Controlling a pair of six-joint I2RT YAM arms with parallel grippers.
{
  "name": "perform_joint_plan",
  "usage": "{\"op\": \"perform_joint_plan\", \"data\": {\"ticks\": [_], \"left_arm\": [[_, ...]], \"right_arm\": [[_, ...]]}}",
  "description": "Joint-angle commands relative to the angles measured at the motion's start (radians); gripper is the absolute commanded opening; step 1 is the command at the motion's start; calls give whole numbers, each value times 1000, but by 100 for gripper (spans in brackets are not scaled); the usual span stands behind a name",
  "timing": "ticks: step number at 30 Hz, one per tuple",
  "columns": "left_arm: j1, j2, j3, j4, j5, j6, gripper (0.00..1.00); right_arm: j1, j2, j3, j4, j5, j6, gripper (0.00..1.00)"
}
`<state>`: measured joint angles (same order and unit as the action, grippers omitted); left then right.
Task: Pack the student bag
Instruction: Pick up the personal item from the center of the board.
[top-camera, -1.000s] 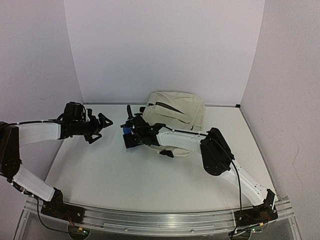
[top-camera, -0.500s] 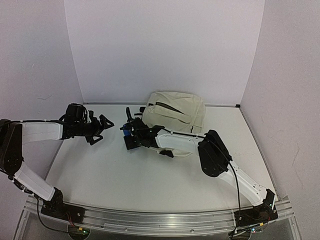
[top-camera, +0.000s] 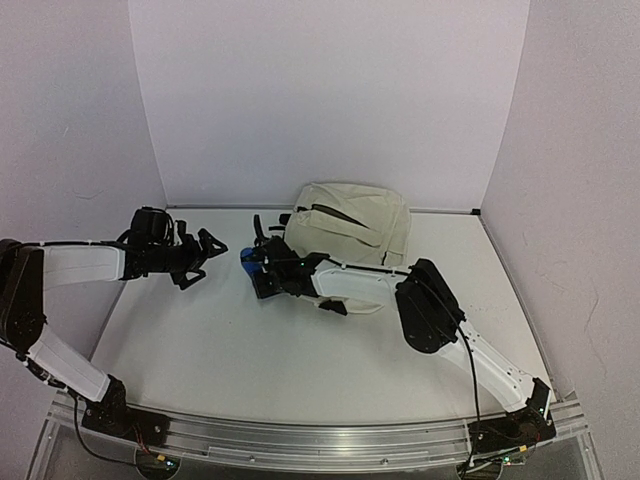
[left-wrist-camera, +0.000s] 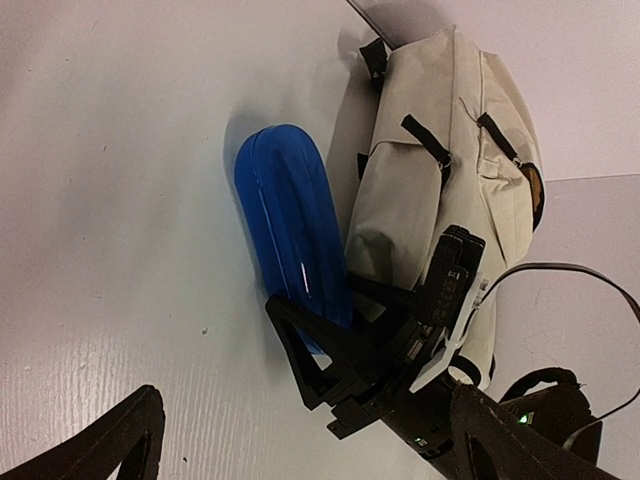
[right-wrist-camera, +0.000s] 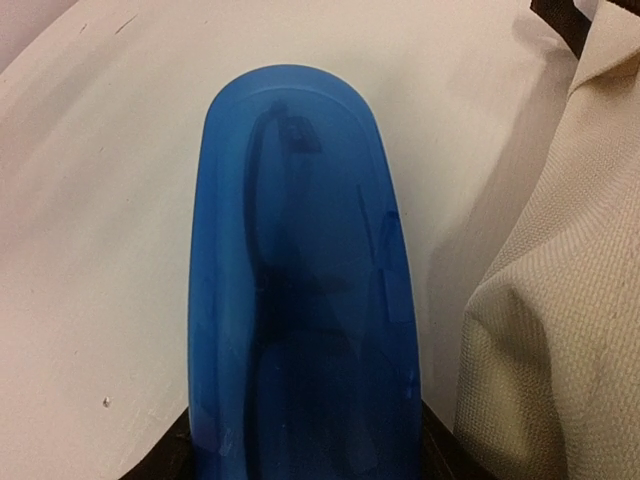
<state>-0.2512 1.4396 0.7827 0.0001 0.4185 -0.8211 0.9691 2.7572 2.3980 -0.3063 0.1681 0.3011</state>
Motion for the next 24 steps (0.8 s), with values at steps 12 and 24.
{"op": "perform_joint_plan", "data": {"ticks": [12,24], "left_arm": [[-1,-192,30,-106,-122,48,100],[-201,227,180,252,99,-118,85]], "right_arm": [[-17,-765,-544,186,9,23,42],[-275,-1134,-909,150,-53,102,43]]}}
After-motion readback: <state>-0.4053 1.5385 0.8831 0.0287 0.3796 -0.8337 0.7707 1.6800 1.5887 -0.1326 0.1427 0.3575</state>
